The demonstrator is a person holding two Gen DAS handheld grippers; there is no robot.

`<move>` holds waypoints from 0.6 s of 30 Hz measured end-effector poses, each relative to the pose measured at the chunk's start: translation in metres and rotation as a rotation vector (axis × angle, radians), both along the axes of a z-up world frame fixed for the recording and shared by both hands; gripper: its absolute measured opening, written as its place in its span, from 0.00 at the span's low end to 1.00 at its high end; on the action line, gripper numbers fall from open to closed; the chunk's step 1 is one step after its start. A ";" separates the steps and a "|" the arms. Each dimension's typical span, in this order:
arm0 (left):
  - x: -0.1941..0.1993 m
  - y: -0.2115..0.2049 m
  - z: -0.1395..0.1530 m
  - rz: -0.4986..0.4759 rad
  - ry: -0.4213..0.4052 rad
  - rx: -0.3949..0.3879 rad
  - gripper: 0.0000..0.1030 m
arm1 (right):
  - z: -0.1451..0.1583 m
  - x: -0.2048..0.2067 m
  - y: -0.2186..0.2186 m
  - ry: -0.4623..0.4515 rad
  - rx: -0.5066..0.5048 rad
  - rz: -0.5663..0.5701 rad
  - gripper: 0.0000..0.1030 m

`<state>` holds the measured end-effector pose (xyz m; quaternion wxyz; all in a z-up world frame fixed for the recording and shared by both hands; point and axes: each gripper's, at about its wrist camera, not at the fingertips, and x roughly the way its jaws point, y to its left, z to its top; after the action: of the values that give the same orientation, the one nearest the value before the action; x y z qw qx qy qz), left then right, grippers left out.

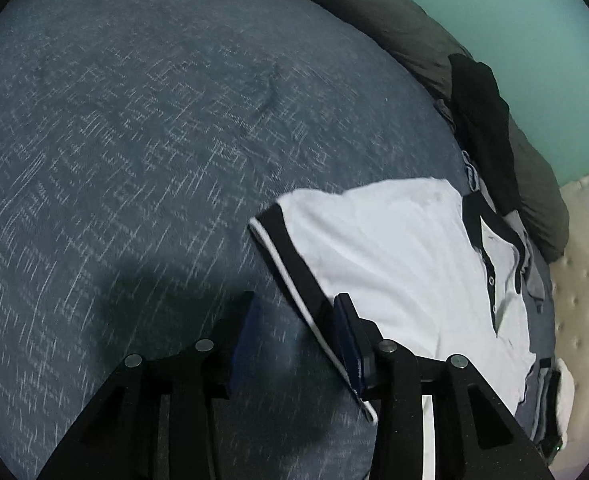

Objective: Fold clothes

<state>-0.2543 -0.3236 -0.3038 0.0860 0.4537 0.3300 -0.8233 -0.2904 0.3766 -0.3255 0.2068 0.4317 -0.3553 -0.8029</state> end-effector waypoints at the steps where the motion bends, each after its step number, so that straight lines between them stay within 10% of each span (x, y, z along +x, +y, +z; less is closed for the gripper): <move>1: -0.002 0.000 0.000 0.005 0.006 -0.004 0.40 | 0.000 0.000 0.000 0.003 -0.003 0.003 0.30; 12: -0.025 -0.001 0.000 0.019 0.022 -0.040 0.06 | 0.001 0.002 0.003 0.032 -0.041 0.001 0.31; 18: -0.026 0.006 0.027 -0.008 0.066 -0.099 0.05 | 0.001 0.001 0.003 0.032 -0.054 0.000 0.31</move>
<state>-0.2808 -0.3172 -0.2765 0.0939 0.4229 0.2897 -0.8535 -0.2891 0.3799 -0.3247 0.2239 0.4131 -0.3735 -0.7998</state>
